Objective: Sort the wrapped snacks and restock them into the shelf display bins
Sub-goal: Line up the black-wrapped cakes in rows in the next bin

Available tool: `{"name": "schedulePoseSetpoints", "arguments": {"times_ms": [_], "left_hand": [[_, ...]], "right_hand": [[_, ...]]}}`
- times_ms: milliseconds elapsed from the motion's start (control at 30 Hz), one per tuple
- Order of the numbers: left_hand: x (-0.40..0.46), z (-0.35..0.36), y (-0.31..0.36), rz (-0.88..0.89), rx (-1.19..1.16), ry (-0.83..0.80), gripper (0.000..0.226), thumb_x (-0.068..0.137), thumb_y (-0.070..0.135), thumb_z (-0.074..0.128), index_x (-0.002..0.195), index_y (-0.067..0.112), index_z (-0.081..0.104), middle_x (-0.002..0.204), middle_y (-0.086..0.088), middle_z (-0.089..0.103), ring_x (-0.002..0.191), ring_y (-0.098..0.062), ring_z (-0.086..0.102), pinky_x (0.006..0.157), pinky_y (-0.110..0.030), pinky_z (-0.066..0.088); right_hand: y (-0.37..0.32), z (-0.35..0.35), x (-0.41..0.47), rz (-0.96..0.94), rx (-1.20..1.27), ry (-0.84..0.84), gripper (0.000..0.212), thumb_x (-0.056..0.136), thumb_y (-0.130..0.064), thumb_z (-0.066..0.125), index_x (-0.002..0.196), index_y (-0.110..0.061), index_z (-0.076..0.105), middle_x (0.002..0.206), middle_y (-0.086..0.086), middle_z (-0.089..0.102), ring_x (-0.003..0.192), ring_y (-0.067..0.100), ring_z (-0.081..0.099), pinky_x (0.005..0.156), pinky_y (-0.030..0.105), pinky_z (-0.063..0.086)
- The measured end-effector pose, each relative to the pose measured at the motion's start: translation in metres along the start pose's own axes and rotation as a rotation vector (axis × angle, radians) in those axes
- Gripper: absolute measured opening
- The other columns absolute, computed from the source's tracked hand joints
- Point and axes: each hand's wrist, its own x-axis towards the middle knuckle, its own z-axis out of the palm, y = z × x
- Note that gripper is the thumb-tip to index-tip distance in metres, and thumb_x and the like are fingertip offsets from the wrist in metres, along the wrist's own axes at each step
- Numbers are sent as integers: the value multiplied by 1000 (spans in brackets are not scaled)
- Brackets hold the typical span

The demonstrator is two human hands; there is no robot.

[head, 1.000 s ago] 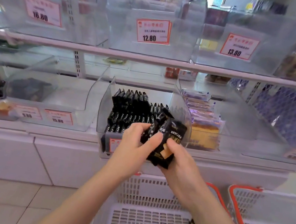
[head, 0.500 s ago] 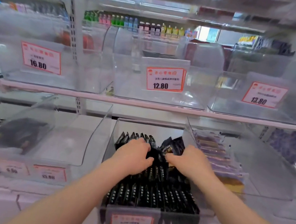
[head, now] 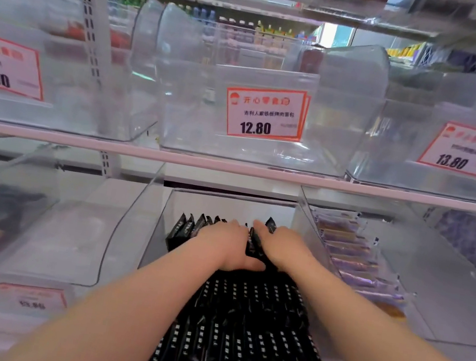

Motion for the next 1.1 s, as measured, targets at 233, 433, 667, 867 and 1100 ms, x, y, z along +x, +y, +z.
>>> {"name": "schedulePoseSetpoints", "arguments": {"times_ms": [233,433,667,867,1100], "left_hand": [[10,4,-4,26,88,139,54,88,49,53,132,22,39,127,-7,47,115,-29,49,89,-42,43],[11,9,-7,124,28,112,56,84,48,59,128,15,46,127,-3,47,114,-25,50,88,-38,44],[15,23,5,71,82,261,57,85,41,60,130,15,37,125,-6,46,116,-26,46,86,-39,43],[19,31,6,78,137,338,51,88,34,58,131,16,36,126,-6,44,114,-26,46,81,-35,42],[11,33,-2,69,147,279,47,89,28,57,130,15,38,128,-6,43,118,-25,43,81,-36,44]], "right_hand": [[12,-14,-9,-158,-310,-275,52,84,-15,60,127,-1,35,108,16,58,98,30,58,71,28,44],[18,7,-2,-334,-574,12,50,87,-6,58,129,-2,32,124,18,50,112,35,53,77,38,43],[14,0,11,-322,-489,-32,51,85,-4,60,128,-3,33,123,18,45,113,36,53,84,38,45],[21,8,4,-325,-502,-3,48,85,7,48,129,-2,30,120,20,46,108,36,56,75,36,44],[16,10,4,-279,-399,46,34,87,5,47,120,-2,41,118,18,50,108,35,55,74,35,42]]}}
